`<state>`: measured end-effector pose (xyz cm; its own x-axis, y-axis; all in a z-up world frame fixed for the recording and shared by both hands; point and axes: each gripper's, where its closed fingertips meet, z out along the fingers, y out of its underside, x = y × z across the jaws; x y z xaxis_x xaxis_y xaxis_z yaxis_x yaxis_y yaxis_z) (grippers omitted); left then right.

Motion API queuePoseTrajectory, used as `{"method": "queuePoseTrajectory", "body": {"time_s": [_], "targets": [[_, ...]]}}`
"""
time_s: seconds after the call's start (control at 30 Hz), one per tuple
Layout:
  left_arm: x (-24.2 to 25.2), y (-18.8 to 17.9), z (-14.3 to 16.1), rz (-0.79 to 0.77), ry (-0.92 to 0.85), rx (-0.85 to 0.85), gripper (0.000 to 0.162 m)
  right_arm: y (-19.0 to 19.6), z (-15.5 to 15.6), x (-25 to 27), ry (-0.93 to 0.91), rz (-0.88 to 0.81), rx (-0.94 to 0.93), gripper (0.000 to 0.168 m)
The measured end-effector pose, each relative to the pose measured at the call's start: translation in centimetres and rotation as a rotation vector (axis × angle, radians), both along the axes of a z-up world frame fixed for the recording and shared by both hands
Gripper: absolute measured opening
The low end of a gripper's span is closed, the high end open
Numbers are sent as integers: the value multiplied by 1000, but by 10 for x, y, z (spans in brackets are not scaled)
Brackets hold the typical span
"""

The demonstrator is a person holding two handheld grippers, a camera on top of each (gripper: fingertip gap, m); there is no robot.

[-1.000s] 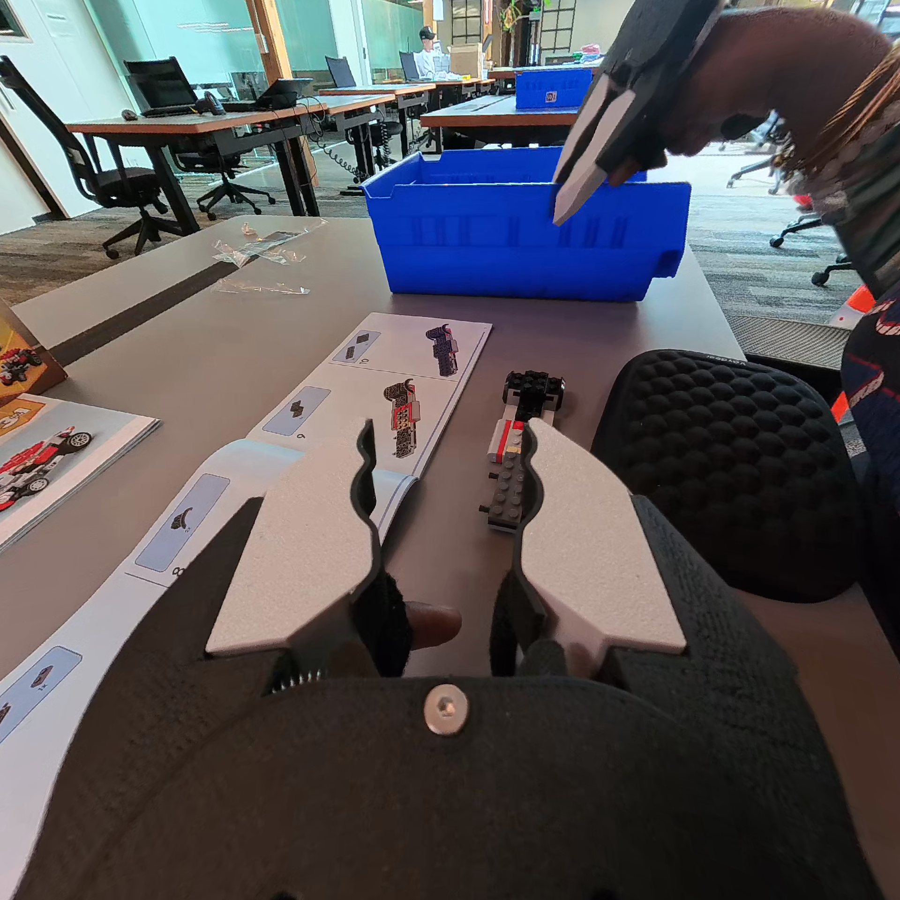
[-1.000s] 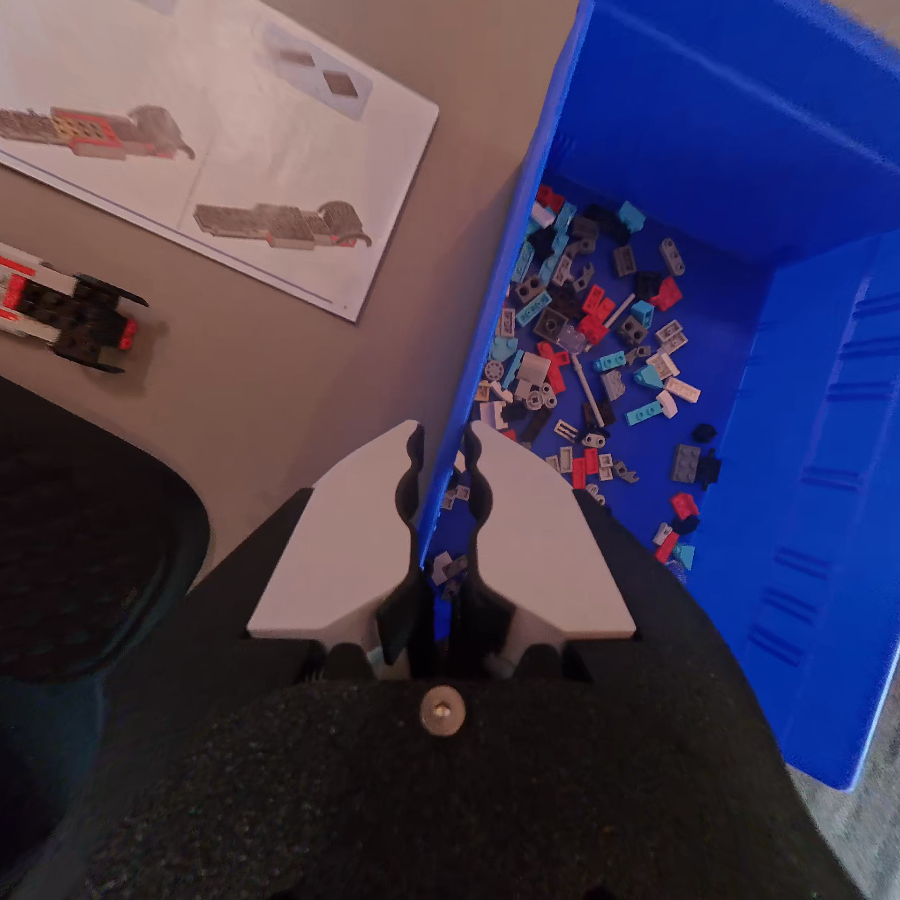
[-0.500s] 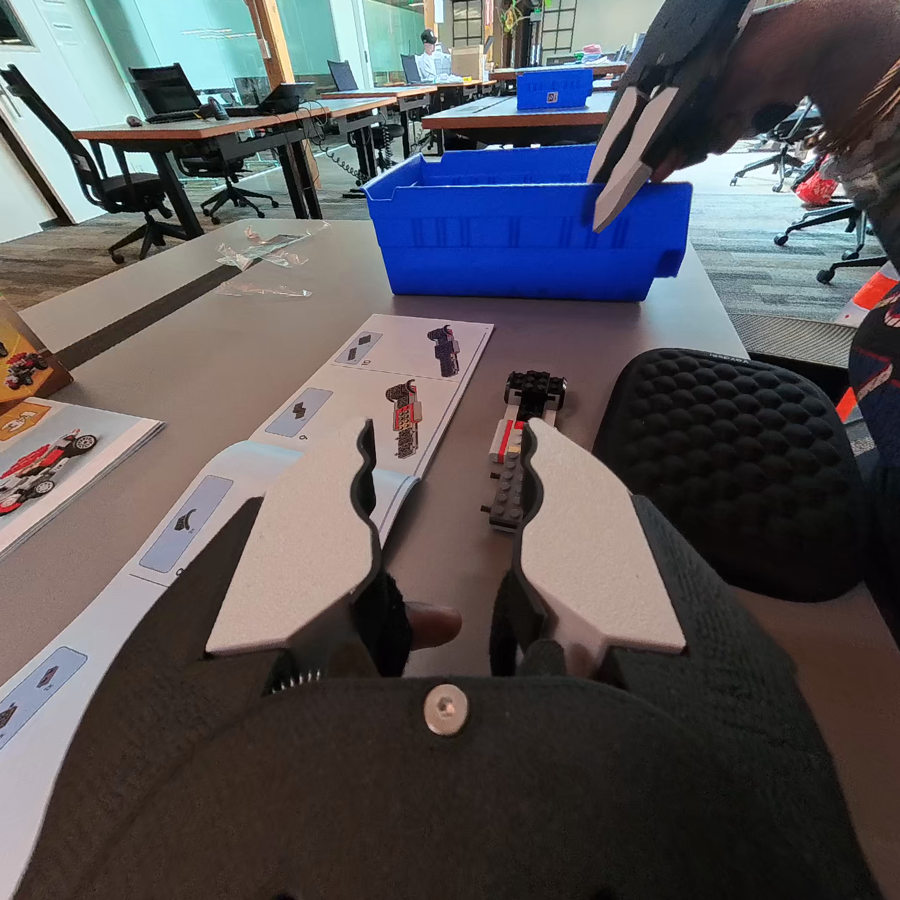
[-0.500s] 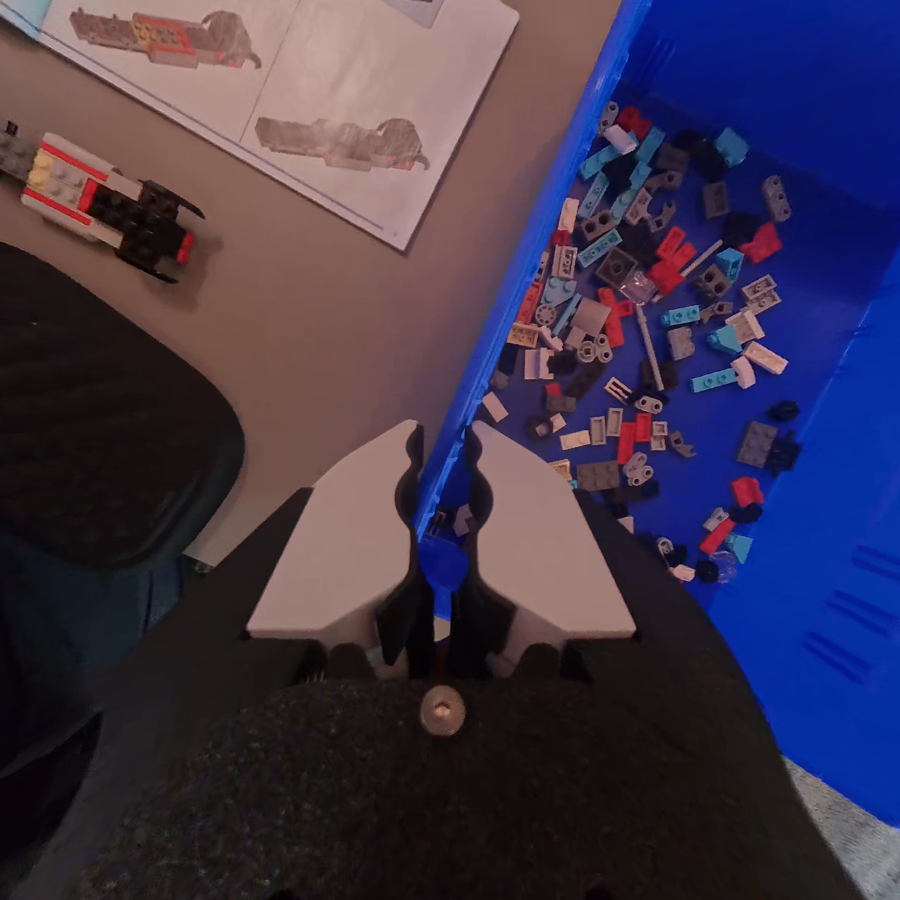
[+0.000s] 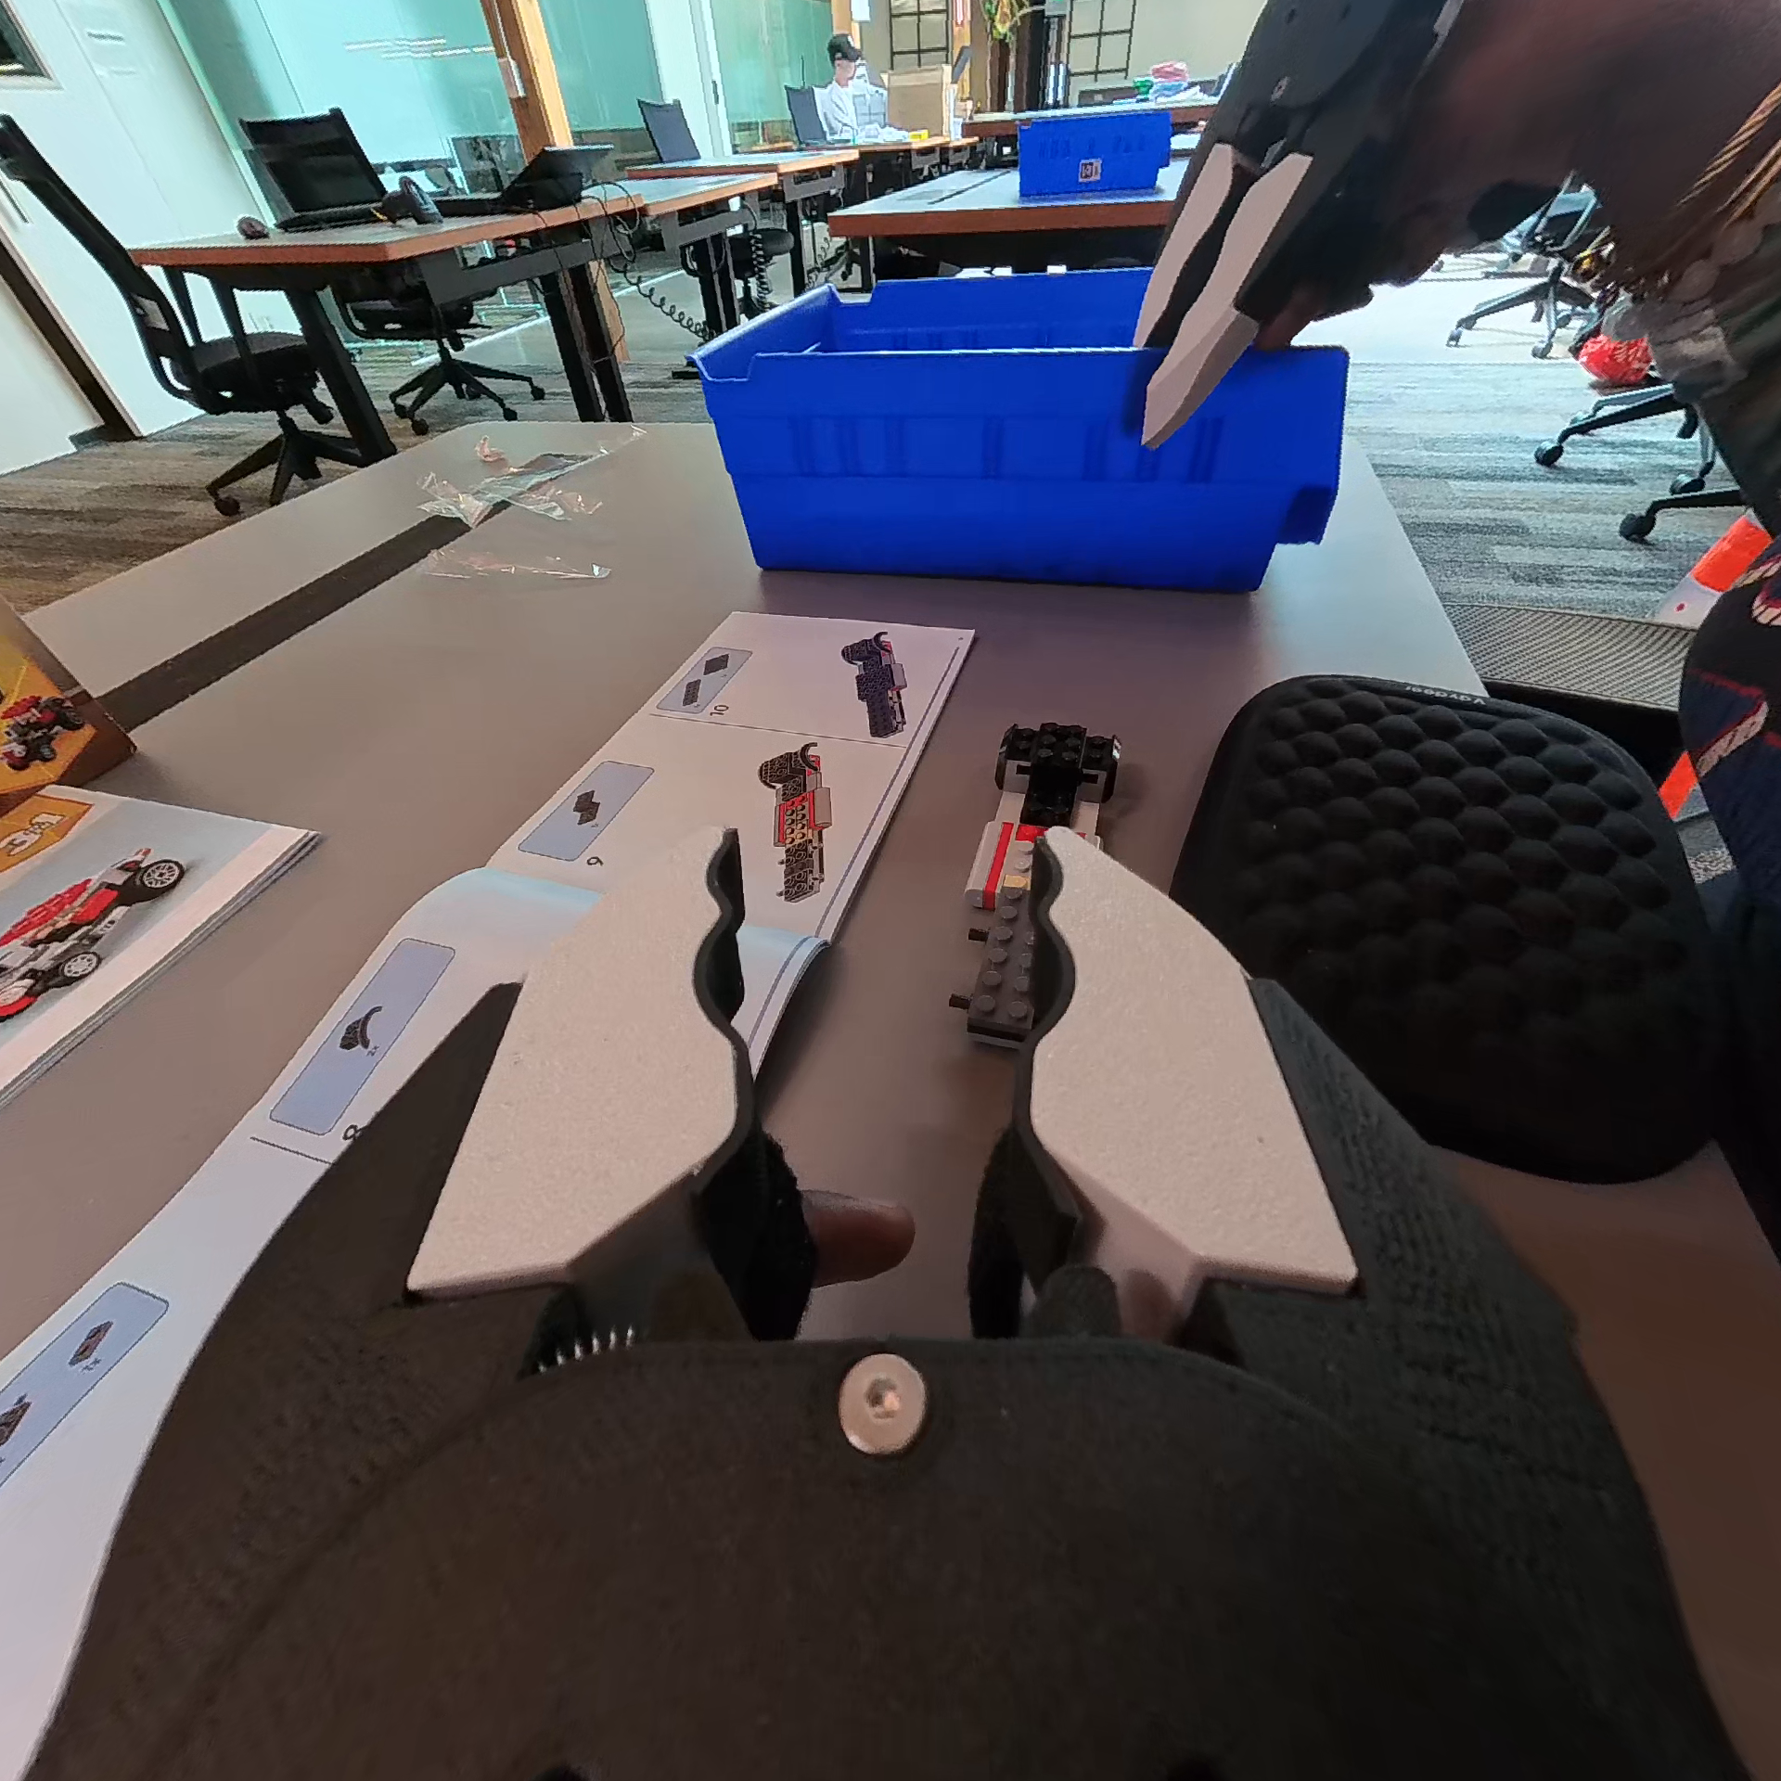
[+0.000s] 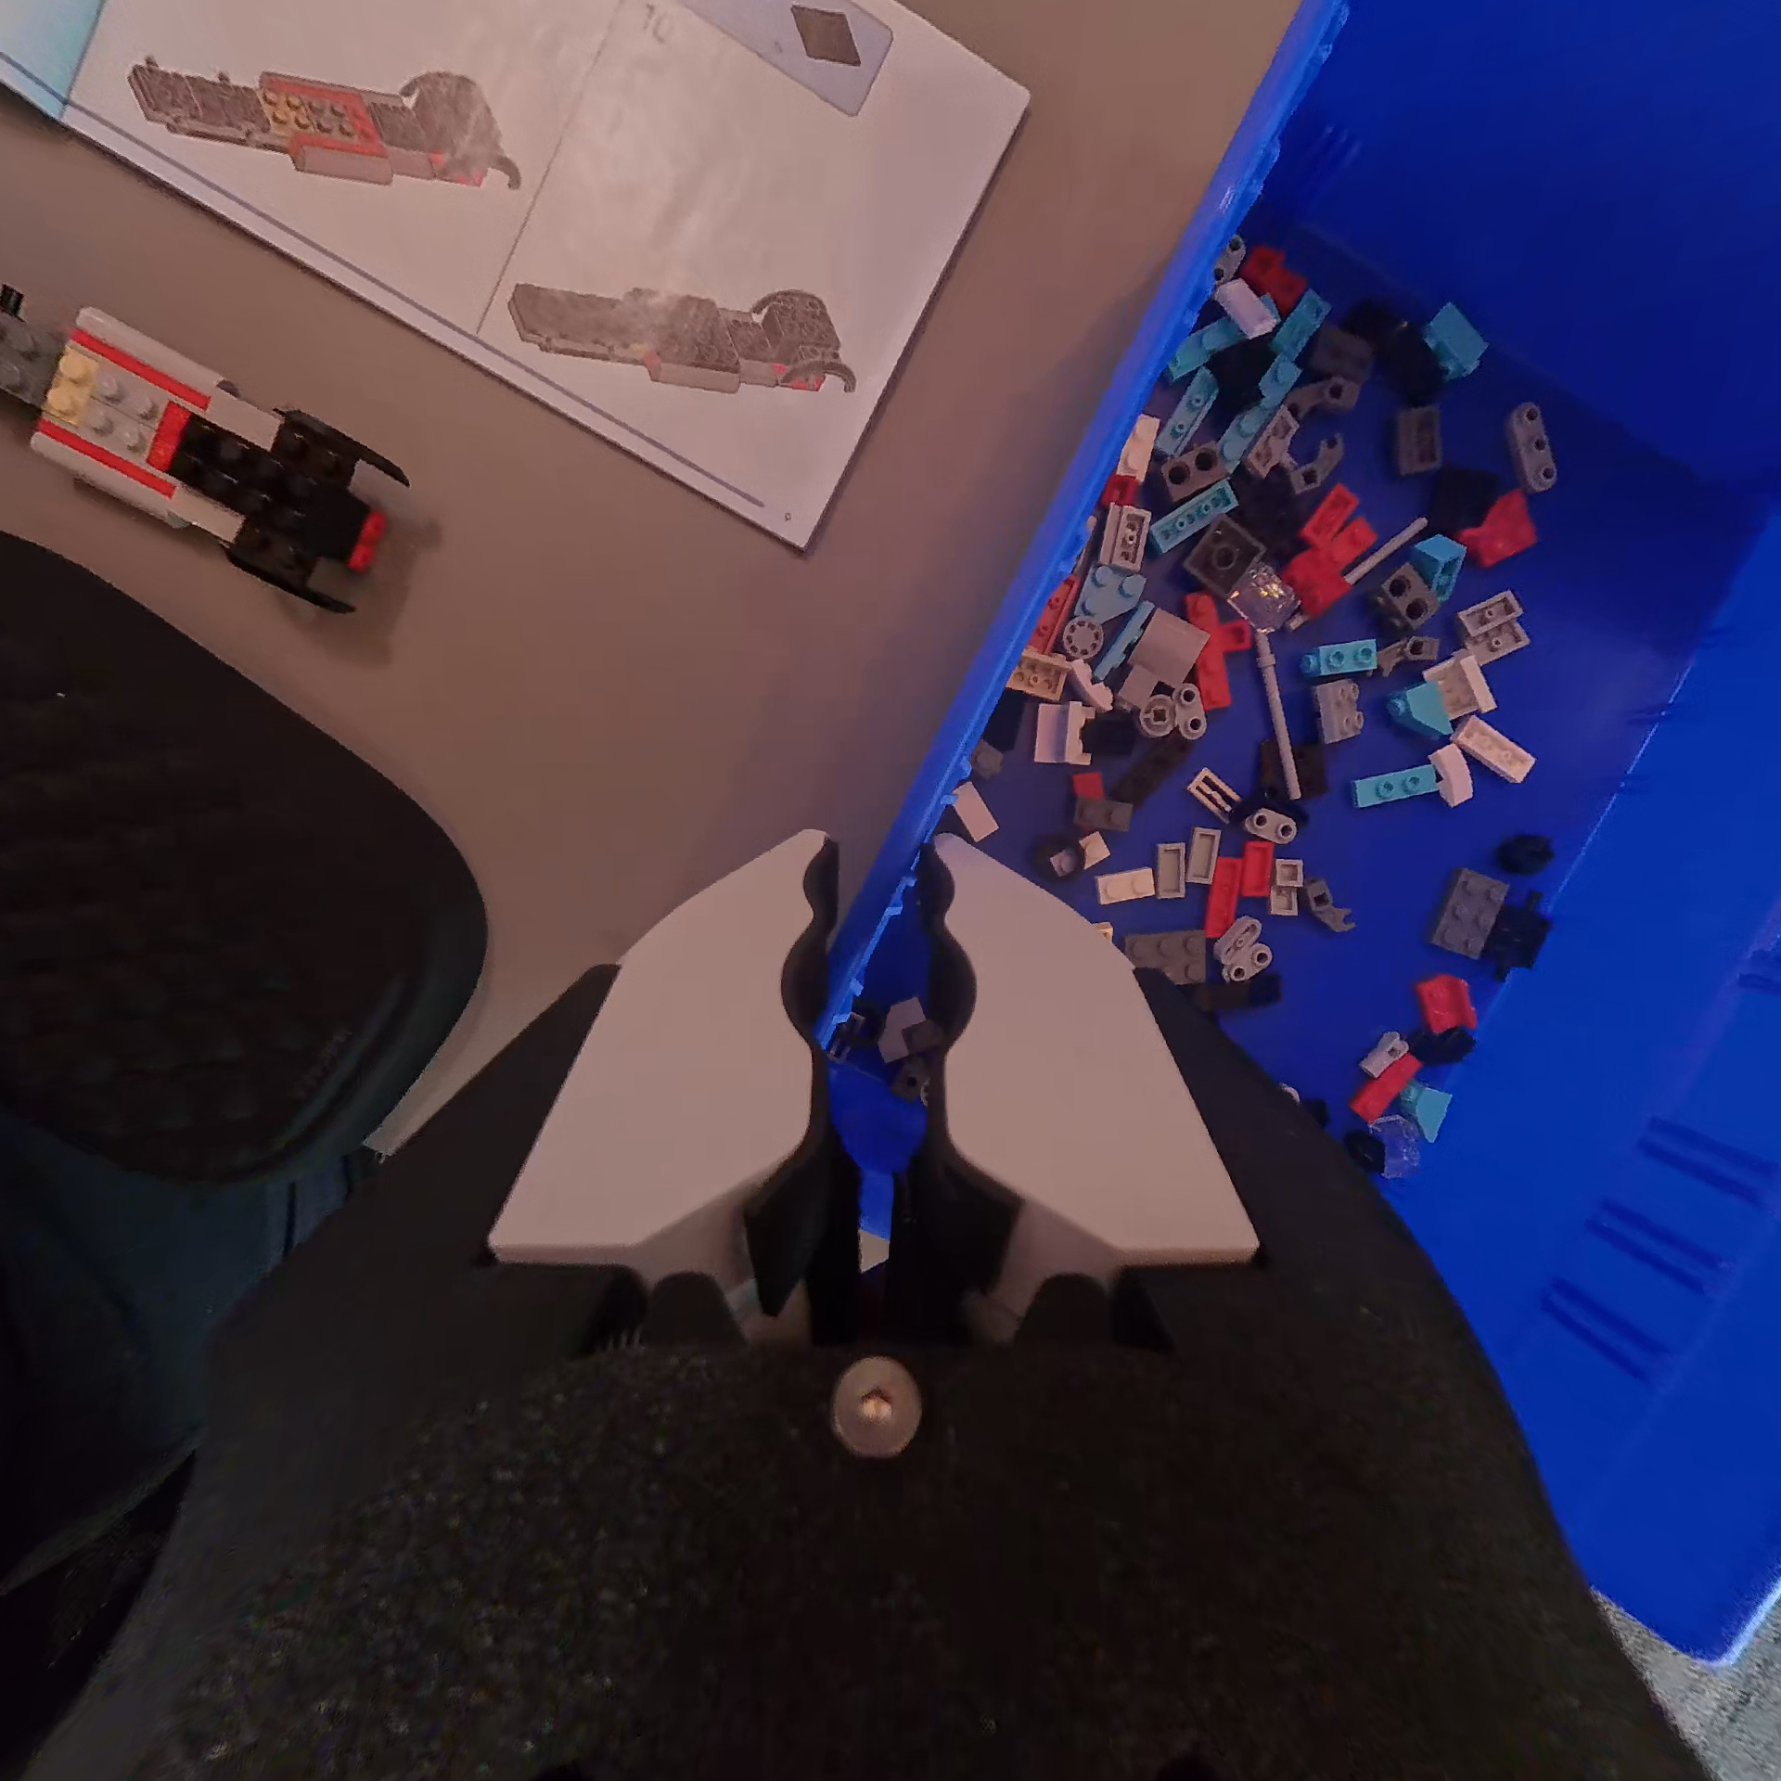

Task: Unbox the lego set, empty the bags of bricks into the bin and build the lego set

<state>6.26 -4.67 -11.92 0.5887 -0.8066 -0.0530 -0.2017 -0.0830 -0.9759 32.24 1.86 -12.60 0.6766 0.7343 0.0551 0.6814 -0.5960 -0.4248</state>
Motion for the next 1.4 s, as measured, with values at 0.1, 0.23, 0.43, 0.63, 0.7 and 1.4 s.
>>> {"method": "queuePoseTrajectory", "body": {"time_s": [0.1,0.23,0.43,0.63,0.7,1.4], "targets": [[0,0,0,0,1,-1,57,1,0,-1,-3,-4,8,16],[0,0,0,0,2,-1,57,7,1,-3,8,-17,47,16],[0,0,0,3,2,8,56,12,18,-14,120,24,158,28],[2,0,-4,1,34,-8,56,18,46,14,183,-42,323,36],[4,-1,-10,-10,72,-23,56,17,46,26,170,-56,334,39],[2,-9,-68,-86,493,-208,29,24,14,67,132,-43,215,49]]}}
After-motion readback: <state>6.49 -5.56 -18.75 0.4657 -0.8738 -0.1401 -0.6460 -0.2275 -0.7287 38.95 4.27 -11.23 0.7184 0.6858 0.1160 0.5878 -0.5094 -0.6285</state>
